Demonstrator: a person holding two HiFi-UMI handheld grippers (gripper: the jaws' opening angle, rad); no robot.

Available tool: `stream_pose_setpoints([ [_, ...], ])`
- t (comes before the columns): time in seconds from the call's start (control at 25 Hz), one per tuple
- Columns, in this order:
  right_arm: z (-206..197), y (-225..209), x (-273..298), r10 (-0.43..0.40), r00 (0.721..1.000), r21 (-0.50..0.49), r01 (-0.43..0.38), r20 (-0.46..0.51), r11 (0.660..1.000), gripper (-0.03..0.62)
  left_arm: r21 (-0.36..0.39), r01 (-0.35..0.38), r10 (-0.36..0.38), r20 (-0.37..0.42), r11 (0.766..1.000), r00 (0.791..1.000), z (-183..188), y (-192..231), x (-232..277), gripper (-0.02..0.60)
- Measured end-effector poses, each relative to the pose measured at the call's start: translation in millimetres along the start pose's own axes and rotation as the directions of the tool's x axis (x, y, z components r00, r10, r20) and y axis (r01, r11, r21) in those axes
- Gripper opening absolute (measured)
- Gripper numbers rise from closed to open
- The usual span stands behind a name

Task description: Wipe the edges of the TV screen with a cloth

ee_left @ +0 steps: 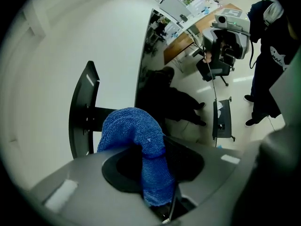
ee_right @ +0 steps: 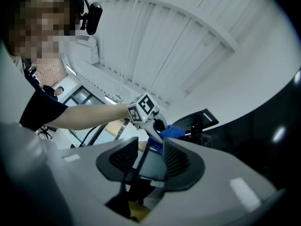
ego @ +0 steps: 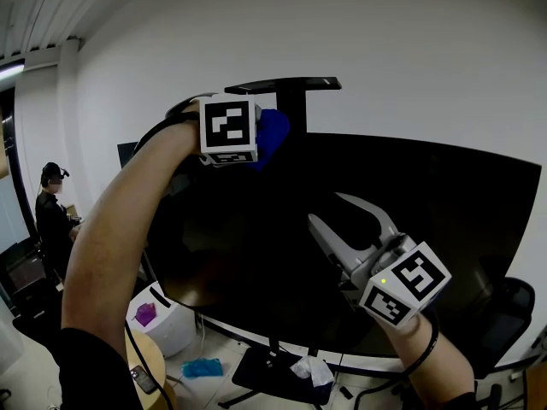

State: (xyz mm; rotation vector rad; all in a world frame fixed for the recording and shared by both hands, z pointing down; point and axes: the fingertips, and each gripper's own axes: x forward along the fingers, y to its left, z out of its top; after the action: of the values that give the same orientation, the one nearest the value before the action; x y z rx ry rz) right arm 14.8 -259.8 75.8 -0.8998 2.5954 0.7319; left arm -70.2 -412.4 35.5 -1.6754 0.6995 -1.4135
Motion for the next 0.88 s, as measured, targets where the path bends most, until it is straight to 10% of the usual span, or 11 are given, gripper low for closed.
stream_pose_setpoints([
  [0.88,38.4,-16.6,-94.4,-0.164,0.986,-0.046,0.163,-0.005,0.985,0.170,0.087,0.050,-0.052,0.019,0.995,0.998,92.6,7.6,-3.7,0.109],
])
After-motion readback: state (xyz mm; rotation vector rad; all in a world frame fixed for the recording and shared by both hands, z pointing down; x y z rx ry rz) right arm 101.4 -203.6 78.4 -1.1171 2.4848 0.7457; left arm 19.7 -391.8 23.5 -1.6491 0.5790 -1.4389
